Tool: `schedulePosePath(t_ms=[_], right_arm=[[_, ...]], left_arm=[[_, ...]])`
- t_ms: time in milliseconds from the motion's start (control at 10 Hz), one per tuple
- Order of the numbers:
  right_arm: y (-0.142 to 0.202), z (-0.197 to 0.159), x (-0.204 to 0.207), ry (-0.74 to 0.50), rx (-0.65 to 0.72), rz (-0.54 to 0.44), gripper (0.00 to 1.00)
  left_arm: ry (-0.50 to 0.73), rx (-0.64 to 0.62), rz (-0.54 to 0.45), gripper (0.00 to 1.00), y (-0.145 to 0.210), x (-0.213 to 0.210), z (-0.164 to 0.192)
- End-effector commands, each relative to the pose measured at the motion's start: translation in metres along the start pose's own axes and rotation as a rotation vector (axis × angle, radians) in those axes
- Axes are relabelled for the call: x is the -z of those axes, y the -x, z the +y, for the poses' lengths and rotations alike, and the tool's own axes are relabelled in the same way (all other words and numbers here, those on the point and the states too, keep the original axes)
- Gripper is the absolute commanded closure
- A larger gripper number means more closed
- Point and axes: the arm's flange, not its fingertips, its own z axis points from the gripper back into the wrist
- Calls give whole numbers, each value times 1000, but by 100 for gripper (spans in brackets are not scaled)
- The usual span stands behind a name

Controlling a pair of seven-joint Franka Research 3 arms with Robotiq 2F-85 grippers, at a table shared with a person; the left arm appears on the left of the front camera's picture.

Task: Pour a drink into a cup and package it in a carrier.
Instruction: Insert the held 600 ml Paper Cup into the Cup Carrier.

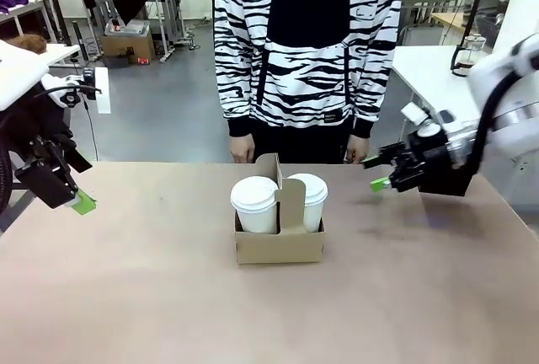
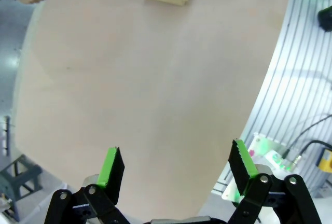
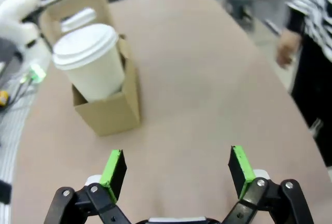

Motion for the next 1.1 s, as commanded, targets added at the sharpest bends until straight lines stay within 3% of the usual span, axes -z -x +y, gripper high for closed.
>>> schedulePosePath(t_ms=[0,200,400,600,700,800,1000], right_arm=[[-22,36,-25,165,178,73,0],[-28,58,-56,349,312,157,0],[-31,78,-79,450,397,191,0],[-26,88,-89,532,453,227,0],[-24,83,-88,631,437,212,0],[-19,79,-87,505,402,192,0],[-19,79,-87,505,402,192,0]], left_arm=[[2,7,5,0,1,1,0],[2,7,5,0,1,1,0],[2,7,5,0,1,1,0],[2,7,5,0,1,1,0],[2,7,5,0,1,1,0],[2,7,5,0,1,1,0],[2,7,5,0,1,1,0]])
